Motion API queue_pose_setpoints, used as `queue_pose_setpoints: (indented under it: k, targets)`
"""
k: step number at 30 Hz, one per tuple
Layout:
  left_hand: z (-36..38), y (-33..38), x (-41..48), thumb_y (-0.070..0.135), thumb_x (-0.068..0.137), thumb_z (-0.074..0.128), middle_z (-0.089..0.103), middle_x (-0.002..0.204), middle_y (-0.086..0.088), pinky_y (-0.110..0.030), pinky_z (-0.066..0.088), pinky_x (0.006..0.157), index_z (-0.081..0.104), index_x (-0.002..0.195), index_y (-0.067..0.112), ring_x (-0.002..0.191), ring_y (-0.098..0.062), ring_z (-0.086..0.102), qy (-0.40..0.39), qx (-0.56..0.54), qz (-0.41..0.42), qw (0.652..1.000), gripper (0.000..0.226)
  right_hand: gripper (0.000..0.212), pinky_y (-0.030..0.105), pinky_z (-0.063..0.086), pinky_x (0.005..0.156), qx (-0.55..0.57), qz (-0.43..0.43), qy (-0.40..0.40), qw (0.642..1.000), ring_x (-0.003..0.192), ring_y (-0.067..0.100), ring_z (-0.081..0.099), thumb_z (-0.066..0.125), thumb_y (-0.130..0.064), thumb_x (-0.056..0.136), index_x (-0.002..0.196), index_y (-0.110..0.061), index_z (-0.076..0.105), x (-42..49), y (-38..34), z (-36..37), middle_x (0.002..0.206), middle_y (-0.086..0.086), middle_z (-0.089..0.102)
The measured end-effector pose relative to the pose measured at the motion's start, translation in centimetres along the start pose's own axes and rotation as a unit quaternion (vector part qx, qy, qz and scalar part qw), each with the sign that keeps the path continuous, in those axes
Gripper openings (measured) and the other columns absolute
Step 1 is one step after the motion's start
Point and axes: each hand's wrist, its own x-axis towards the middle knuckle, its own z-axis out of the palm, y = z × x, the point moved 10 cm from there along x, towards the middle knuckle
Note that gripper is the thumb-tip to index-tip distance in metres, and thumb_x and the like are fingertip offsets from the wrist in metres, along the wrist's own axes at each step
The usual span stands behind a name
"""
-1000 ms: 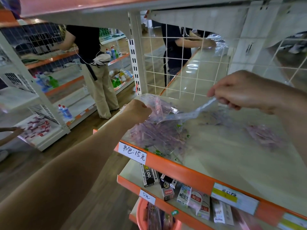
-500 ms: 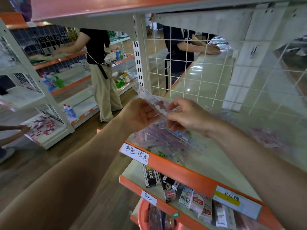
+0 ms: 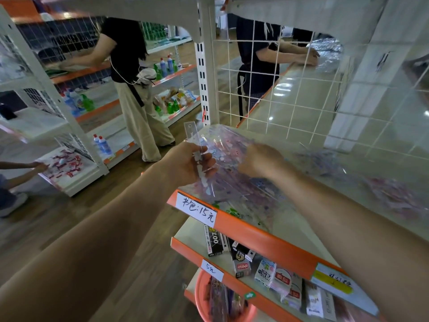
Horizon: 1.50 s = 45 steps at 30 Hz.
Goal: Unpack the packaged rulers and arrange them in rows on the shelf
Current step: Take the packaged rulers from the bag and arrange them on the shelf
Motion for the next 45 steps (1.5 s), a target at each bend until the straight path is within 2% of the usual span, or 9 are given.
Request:
queue_pose_setpoints:
  k: [4,10,18,26,30,33,37,40,45]
  targets:
    - [0.1,-0.3,-0.1,0.003,0.095,0.031,0.042,0.065,-0.008,-0.033,0.033,0.064,0.046,0.077,0.01,0.061,-0.022,0.039,0.002,0.014,-0.006,1.0,0.025,0.024,0.024,0.034,0.055,-0.014,-0.01,-0.046,0.999,0.084,0.026,0.056,0.06,-0.034,0.087,0.09,-0.01,0.057,-2.3,3.1,-1.7,0.089,0.009,0.059]
    - [0.8,-0.6,-0.4,0.004,0.096,0.031,0.045,0.055,-0.006,-0.03,0.036,0.06,0.045,0.077,0.011,0.055,-0.021,0.044,0.03,0.059,-0.016,0.998,0.024,0.06,0.03,0.046,0.082,-0.078,-0.04,-0.114,0.99,0.108,0.024,0.057,0.064,-0.05,0.081,0.129,-0.019,0.048,-6.6,4.1,0.8,0.123,0.003,0.057]
    - [2.5,-0.3,-1.4,0.006,0.095,0.039,0.044,0.056,-0.005,-0.033,0.044,0.064,0.043,0.07,0.011,0.048,-0.02,0.048,-0.005,0.072,-0.001,0.997,0.025,0.011,0.023,0.043,0.051,0.145,-0.015,-0.108,0.983,0.054,0.013,0.055,0.054,-0.022,0.09,0.086,-0.014,0.06,-7.7,6.5,-1.5,0.064,0.005,0.06]
    - [7.8,-0.9,-3.6,0.039,0.09,0.056,0.051,0.067,-0.007,-0.022,0.046,0.049,0.054,0.069,0.01,0.06,-0.019,0.05,-0.106,0.052,-0.004,0.993,0.036,0.019,0.026,0.038,0.051,0.352,-0.074,-0.072,0.93,0.052,0.012,0.045,0.051,-0.009,0.094,0.076,-0.012,0.056,-8.4,2.8,-4.0,0.063,0.002,0.049]
    - [8.3,-0.6,-3.4,0.021,0.098,0.048,0.056,0.061,-0.005,-0.025,0.053,0.045,0.052,0.072,0.009,0.049,-0.018,0.058,-0.07,0.038,0.011,0.997,0.029,0.025,0.027,0.044,0.051,0.372,-0.088,-0.098,0.919,0.055,0.015,0.055,0.046,-0.021,0.098,0.082,-0.008,0.061,-7.3,-0.4,-2.1,0.064,0.003,0.057]
    - [5.4,0.6,-2.6,0.008,0.1,0.039,0.049,0.049,-0.006,-0.036,0.058,0.05,0.044,0.072,0.008,0.044,-0.02,0.058,-0.018,0.0,0.035,0.999,0.028,0.032,0.033,0.047,0.058,0.196,-0.105,-0.041,0.974,0.067,0.028,0.056,0.047,-0.023,0.095,0.066,-0.01,0.053,-6.1,0.1,-2.0,0.067,0.01,0.056]
    - [0.7,0.6,-2.2,0.008,0.099,0.041,0.049,0.052,-0.005,-0.025,0.053,0.046,0.045,0.077,0.009,0.043,-0.016,0.051,0.048,0.046,0.02,0.998,0.023,0.045,0.026,0.029,0.054,-0.021,-0.079,-0.08,0.993,0.068,0.019,0.041,0.062,-0.038,0.087,0.06,-0.021,0.03,-7.0,-0.1,0.8,0.067,-0.002,0.036]
    - [-1.5,-0.1,-1.9,0.012,0.1,0.041,0.052,0.05,-0.005,-0.024,0.051,0.046,0.045,0.081,0.009,0.039,-0.017,0.051,0.078,0.085,-0.008,0.993,0.019,0.04,0.025,0.036,0.062,-0.037,-0.07,-0.089,0.993,0.079,0.02,0.047,0.066,-0.038,0.083,0.063,-0.018,0.038,-6.7,-0.5,1.1,0.073,-0.003,0.043]
    - [-2.4,-1.6,-1.5,0.014,0.101,0.037,0.049,0.054,-0.006,-0.029,0.05,0.056,0.048,0.076,0.007,0.044,-0.018,0.051,0.064,0.102,-0.036,0.992,0.028,0.019,0.026,0.048,0.059,0.125,-0.029,-0.167,0.978,0.054,0.016,0.057,0.072,-0.023,0.078,0.069,-0.009,0.063,-6.1,0.5,2.6,0.061,0.004,0.064]
